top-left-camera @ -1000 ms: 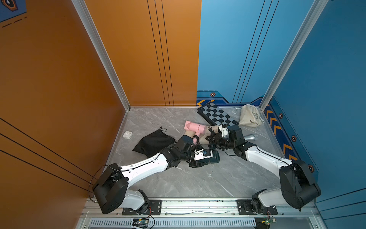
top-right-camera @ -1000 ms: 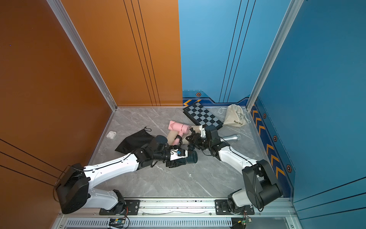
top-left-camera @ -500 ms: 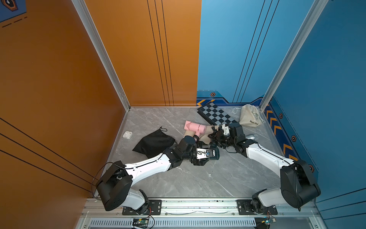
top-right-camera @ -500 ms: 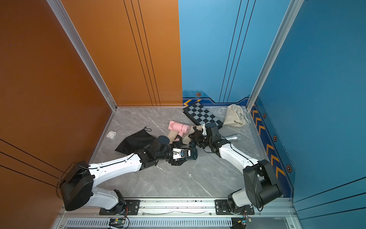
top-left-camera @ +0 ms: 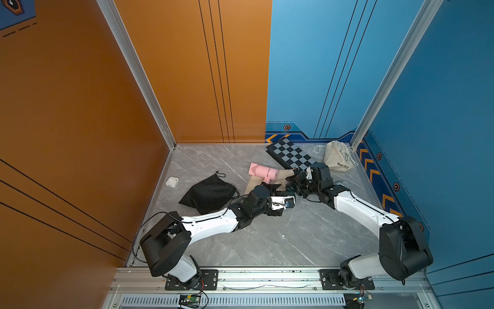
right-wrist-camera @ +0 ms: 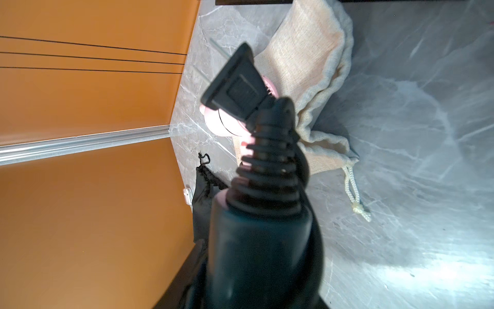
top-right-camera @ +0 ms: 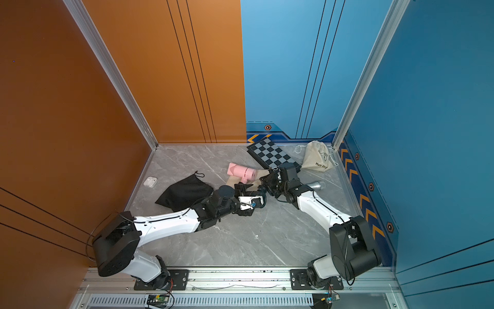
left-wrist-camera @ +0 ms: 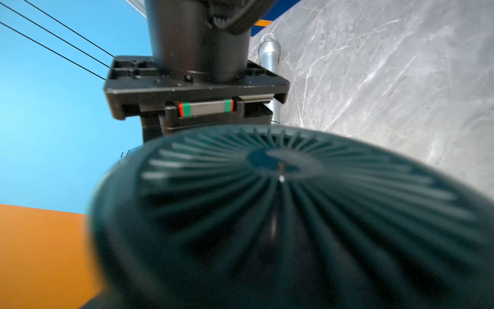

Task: Pack away hair dryers
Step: Fold the hair dryer.

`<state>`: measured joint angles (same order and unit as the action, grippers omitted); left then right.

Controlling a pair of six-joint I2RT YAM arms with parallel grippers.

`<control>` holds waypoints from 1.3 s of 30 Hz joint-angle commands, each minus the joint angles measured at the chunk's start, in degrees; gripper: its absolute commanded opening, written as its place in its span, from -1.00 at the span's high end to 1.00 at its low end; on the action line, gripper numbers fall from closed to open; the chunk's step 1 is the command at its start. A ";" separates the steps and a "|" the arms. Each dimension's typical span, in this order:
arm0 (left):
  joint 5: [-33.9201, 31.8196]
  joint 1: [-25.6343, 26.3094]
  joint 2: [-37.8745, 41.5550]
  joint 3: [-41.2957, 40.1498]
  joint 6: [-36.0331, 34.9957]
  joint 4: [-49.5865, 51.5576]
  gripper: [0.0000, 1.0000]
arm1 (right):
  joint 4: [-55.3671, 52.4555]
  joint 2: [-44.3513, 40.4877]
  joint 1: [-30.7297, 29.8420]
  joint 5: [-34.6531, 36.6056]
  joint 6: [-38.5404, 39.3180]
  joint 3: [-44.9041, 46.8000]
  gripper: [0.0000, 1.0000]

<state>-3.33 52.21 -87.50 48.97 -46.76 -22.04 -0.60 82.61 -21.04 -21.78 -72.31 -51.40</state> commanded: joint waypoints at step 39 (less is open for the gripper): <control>-6.06 2.07 -2.98 9.70 8.58 5.15 0.13 | 0.60 -3.93 -1.38 -2.15 -4.19 -3.16 0.47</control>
<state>-6.74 55.09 -89.78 56.38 -42.70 -16.69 -1.52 81.84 -20.88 -18.57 -75.77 -52.21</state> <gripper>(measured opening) 0.694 0.399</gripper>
